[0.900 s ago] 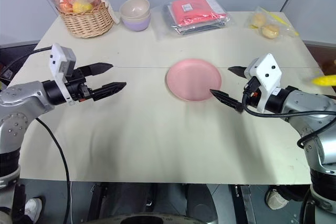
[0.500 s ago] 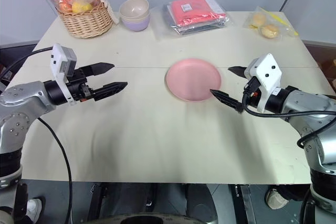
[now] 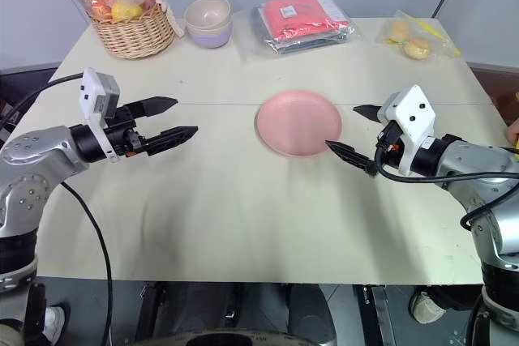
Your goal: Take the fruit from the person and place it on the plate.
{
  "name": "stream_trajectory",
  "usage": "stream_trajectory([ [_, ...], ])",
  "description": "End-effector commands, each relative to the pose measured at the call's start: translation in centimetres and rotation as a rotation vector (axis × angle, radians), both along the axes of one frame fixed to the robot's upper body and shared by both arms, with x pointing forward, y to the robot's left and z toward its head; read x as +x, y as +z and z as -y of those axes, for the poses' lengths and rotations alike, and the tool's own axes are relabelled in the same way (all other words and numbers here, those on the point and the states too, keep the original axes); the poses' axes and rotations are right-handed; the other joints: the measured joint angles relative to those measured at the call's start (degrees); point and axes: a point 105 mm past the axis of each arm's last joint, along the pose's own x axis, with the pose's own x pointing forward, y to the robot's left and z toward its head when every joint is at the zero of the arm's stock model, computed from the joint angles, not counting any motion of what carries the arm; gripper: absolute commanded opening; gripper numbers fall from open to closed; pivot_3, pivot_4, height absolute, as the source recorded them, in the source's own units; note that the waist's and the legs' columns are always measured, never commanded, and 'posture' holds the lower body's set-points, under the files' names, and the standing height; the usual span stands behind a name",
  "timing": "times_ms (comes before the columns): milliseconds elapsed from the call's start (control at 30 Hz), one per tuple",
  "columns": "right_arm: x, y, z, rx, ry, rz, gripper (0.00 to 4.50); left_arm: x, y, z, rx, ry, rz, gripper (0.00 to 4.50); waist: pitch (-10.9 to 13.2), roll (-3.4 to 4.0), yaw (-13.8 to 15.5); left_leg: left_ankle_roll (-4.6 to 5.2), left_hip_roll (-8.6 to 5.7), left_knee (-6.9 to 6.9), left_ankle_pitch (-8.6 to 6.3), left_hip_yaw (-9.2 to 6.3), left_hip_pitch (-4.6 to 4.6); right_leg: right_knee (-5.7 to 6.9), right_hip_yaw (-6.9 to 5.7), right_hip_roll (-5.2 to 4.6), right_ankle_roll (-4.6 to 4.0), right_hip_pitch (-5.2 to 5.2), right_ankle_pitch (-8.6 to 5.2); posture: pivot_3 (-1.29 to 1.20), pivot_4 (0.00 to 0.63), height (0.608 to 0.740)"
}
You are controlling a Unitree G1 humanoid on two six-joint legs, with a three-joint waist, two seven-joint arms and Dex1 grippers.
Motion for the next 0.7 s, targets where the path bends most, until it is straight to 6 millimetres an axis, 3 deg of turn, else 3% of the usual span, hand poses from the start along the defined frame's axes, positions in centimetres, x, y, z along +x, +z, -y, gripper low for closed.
stream_trajectory([
  [33,-0.14,1.32,0.13,-0.015,-0.001,0.062,4.46,0.00,0.82,0.08,0.001,-0.007,0.044,4.50,0.0,0.00,0.0,0.00,0.00,0.00,0.00,0.00,0.00,0.00,0.00,0.00,0.00,0.00,0.00,0.00,0.150,0.740],
  [700,-0.16,1.20,-0.17,-0.015,0.003,0.057,4.46,0.03,0.86,-0.12,0.003,0.009,0.057,4.50,0.0,0.00,0.0,0.00,0.00,0.01,0.00,0.00,0.00,0.01,0.00,0.00,0.00,0.00,0.00,0.00,0.150,0.740],
])
